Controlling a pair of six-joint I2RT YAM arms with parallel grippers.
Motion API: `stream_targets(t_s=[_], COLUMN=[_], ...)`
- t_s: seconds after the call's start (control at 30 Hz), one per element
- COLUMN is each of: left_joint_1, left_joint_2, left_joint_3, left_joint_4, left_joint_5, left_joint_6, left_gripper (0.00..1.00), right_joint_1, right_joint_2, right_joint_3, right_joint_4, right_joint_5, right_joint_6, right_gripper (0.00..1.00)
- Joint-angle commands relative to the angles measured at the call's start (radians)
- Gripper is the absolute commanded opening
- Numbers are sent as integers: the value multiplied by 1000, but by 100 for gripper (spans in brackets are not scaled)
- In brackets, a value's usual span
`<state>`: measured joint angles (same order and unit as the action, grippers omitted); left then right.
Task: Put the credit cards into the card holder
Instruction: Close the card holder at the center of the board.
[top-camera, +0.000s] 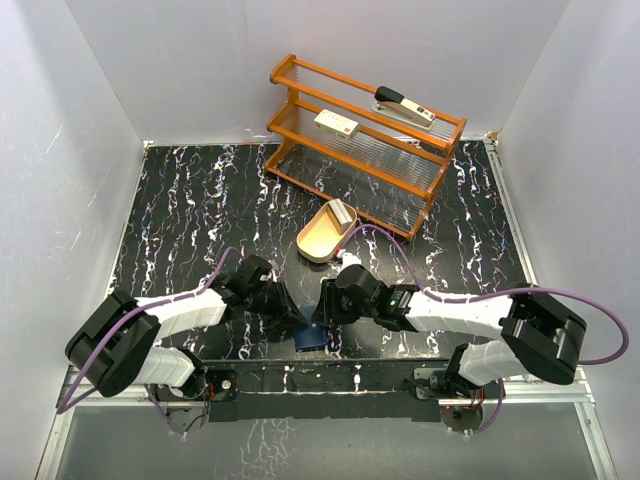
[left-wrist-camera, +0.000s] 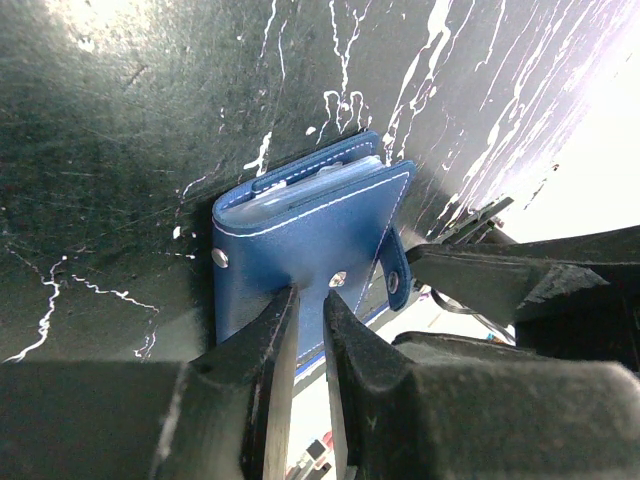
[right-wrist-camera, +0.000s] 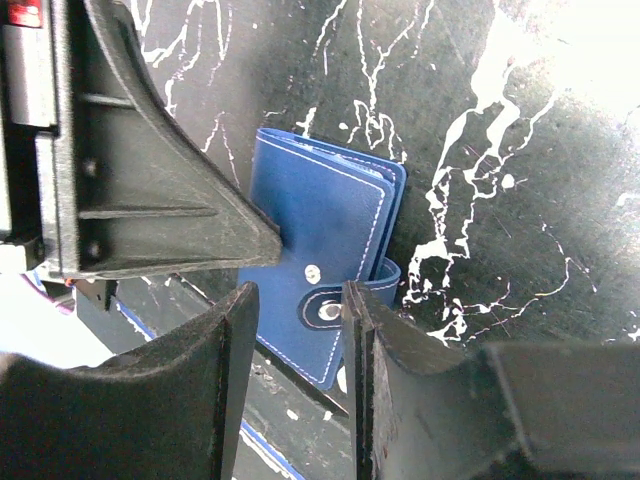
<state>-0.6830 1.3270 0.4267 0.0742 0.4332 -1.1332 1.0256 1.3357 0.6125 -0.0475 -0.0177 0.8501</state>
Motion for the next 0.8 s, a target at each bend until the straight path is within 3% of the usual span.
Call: stream_targets(t_s=[0.0,0.23,0.57,0.77], left_joint_1=[-7,-7,-9,-10], left_joint_2=[16,5,26,25], left_joint_3=[-23,-28,-20,-26], left_joint_4=[-117,-117,-111,-106], left_joint_5=[-90,-93,-85,-85], left_joint_6=[25,25,29,24], left_gripper=[17,17,16,16], right_joint_1=[-3,-3,-3,-2], right_joint_2=[16,31,62,61], right_joint_3=[-9,-21,-25,-25], right_joint_4=[56,84,119,95], right_joint_5=[18,-13,-59,-71], right_joint_6=[23,29,20,35], right_gripper=[37,36,25,25])
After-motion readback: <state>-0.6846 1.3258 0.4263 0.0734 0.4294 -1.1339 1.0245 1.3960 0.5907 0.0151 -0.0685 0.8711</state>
